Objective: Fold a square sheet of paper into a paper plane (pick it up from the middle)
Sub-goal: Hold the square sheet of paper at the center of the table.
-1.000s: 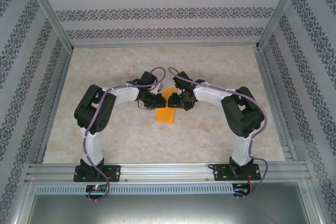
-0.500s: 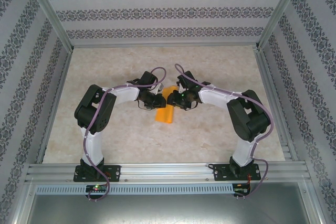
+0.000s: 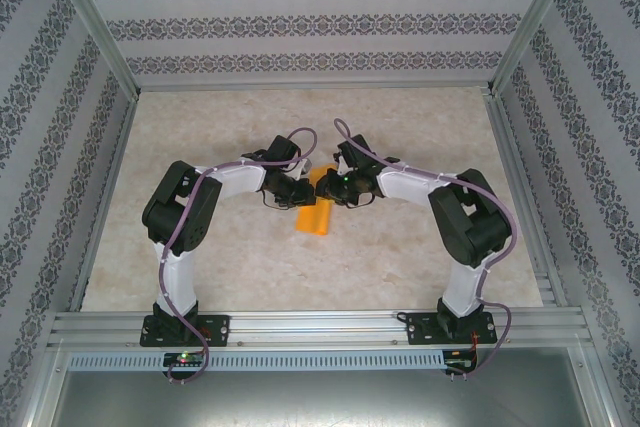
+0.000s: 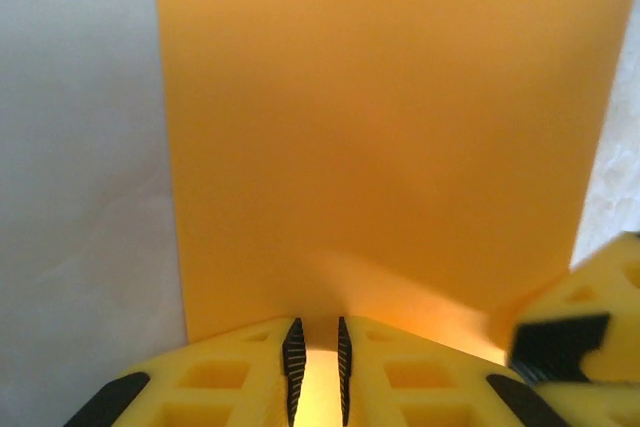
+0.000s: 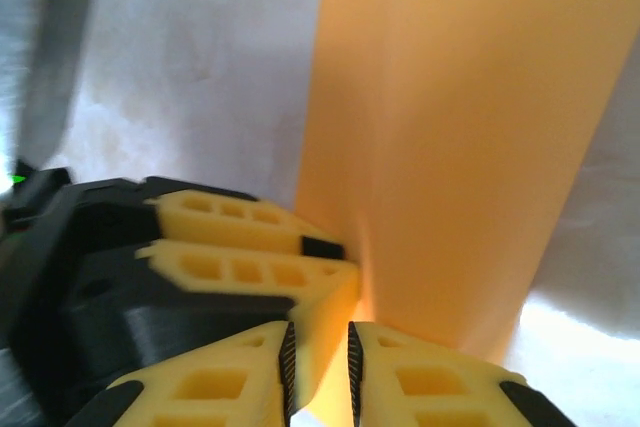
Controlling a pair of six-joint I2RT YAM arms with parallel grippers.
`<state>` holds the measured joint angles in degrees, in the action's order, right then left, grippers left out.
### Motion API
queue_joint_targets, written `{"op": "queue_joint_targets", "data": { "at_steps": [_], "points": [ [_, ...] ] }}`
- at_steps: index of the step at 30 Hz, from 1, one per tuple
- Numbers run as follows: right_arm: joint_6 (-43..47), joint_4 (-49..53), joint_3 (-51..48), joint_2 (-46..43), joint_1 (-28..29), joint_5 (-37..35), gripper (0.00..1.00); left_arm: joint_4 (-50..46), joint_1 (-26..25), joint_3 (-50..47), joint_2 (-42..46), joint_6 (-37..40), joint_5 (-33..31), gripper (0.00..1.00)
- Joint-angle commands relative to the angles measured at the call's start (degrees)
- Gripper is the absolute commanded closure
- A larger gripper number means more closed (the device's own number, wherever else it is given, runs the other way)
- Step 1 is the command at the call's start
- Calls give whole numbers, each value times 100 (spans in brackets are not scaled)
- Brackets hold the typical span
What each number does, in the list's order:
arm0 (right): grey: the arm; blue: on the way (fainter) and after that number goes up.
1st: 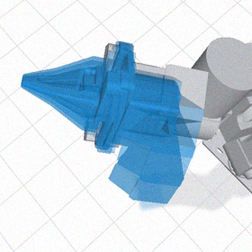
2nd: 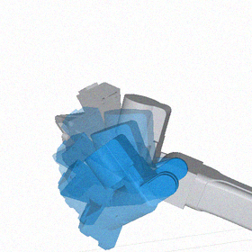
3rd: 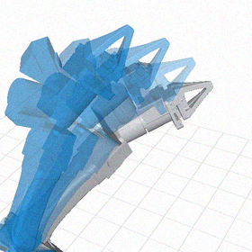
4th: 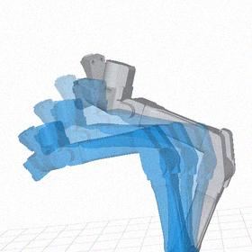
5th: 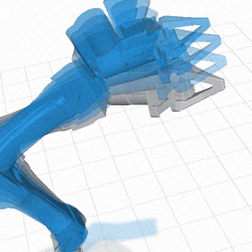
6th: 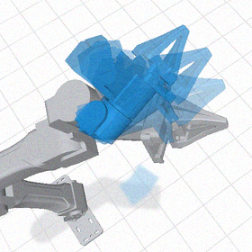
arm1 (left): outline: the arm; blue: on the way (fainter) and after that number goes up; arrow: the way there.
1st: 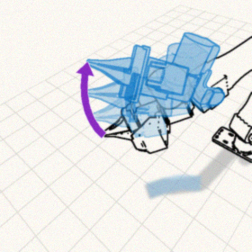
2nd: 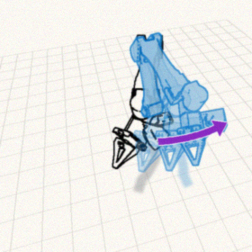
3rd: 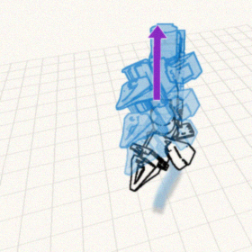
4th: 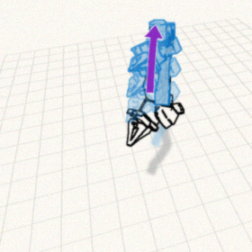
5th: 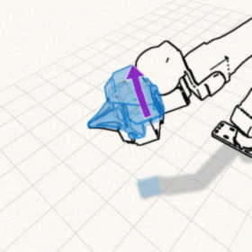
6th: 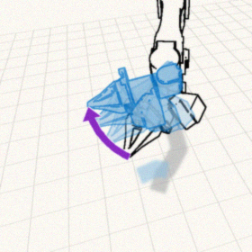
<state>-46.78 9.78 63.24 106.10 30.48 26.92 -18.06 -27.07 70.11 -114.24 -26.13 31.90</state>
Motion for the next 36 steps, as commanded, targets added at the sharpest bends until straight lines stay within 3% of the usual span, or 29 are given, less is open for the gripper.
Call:
{"op": "queue_joint_targets", "data": {
  "at_steps": [1, 12, 25, 36],
  "points": [
    [35, 4, -35, 119, -110, -37, 76, -408, -75, -148, -398, 169, -610, 77],
    [245, -81, -273, 376, -244, -160, 76, -479, -72, -138, -466, 220, -642, 77],
    [94, -199, -415, 80, -103, 23, 77, -525, -79, -120, -538, 248, -632, 77],
    [740, 793, -623, 13, -209, -968, 81, -672, -79, -103, -574, 350, -724, 77]
  ]
}}
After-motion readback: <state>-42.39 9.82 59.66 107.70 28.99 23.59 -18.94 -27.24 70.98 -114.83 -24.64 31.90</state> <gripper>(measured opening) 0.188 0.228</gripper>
